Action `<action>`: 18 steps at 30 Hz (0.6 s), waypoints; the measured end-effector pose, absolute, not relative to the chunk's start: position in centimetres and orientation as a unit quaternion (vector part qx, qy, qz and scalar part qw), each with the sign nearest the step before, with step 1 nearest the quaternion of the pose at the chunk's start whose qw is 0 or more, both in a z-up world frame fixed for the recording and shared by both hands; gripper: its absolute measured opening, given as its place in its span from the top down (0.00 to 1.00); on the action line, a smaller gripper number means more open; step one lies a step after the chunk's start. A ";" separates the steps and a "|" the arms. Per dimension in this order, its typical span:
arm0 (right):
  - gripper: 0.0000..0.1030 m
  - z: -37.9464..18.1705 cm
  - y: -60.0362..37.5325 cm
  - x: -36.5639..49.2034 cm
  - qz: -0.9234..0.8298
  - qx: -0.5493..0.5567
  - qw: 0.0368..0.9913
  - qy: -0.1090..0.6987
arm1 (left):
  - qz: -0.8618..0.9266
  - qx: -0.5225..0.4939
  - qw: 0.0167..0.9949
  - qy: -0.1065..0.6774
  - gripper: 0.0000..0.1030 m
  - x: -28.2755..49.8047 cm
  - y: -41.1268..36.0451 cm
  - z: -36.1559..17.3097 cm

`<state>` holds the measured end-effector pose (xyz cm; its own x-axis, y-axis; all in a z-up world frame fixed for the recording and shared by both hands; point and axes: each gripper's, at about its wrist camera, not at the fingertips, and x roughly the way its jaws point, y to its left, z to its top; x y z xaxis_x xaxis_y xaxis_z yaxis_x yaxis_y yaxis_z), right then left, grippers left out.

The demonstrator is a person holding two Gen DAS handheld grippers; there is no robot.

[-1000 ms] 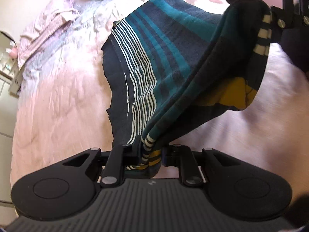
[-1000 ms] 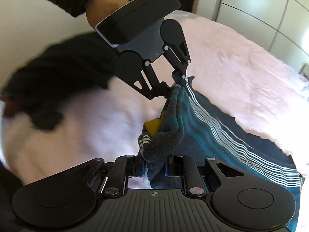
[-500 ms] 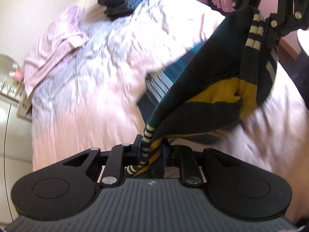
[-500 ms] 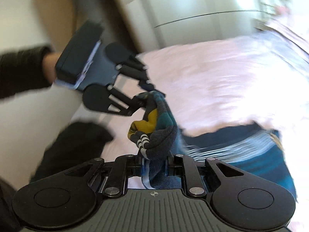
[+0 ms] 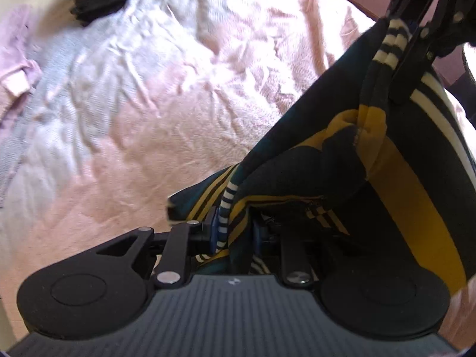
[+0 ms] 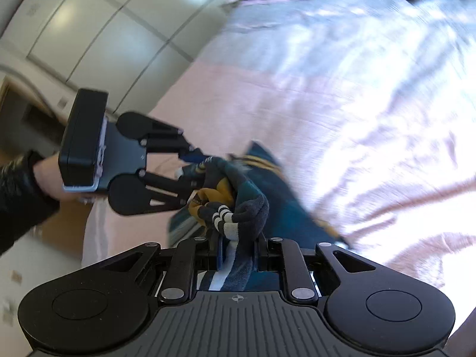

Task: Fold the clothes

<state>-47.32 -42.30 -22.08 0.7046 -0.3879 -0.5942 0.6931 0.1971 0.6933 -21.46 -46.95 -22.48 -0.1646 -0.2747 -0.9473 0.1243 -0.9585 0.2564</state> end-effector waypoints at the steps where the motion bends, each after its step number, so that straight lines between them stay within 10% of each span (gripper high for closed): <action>1: 0.84 -23.0 -42.7 -47.8 -0.358 0.538 0.749 0.144 | -0.760 0.635 0.130 -0.051 0.78 -21.7 -47.3 -23.1; 6: 0.83 -26.3 -44.0 -49.7 -0.364 0.611 0.692 0.127 | -0.766 0.618 0.175 0.008 0.54 -20.4 -50.5 -22.8; 10: 0.51 -24.8 -42.6 -49.7 -0.396 0.590 0.690 0.139 | -0.765 0.594 0.241 0.057 0.54 -16.8 -51.8 -20.7; 18: 0.50 -23.8 -41.2 -49.3 -0.427 0.593 0.673 0.115 | -0.779 0.513 0.307 0.190 0.61 -12.0 -52.5 -18.0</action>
